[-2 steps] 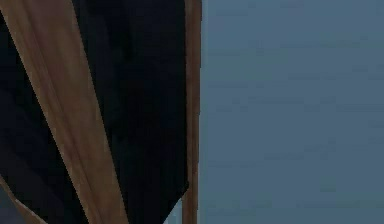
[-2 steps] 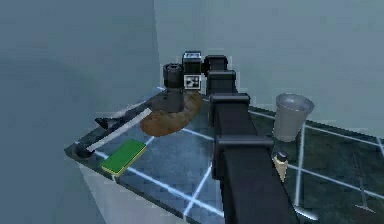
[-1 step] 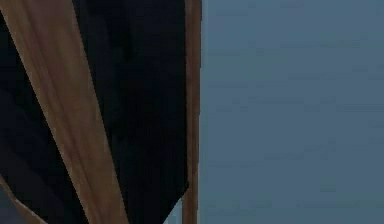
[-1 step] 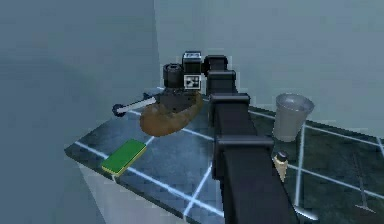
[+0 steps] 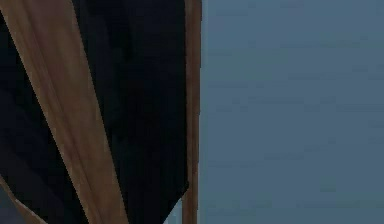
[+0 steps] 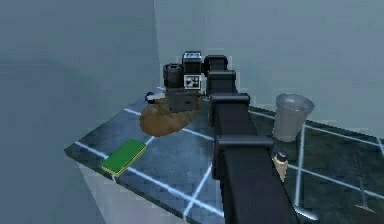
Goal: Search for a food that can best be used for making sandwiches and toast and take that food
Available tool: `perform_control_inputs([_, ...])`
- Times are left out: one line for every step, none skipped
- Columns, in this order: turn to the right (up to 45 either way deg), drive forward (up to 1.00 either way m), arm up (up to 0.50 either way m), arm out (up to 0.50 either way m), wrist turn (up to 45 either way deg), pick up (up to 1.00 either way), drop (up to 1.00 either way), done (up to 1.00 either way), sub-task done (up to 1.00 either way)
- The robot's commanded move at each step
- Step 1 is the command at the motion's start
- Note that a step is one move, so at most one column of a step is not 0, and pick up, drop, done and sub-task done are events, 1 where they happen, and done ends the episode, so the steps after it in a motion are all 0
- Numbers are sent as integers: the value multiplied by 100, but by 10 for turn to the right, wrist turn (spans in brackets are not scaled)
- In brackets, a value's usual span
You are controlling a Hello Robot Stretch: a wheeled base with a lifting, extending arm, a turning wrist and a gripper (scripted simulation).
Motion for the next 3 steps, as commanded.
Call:
perform_control_inputs([0,0,-10,0,0,0,0,0,0])
perform_control_inputs([0,0,0,0,0,100,0,0,0])
perform_control_inputs([0,0,10,0,0,0,0,0,0])
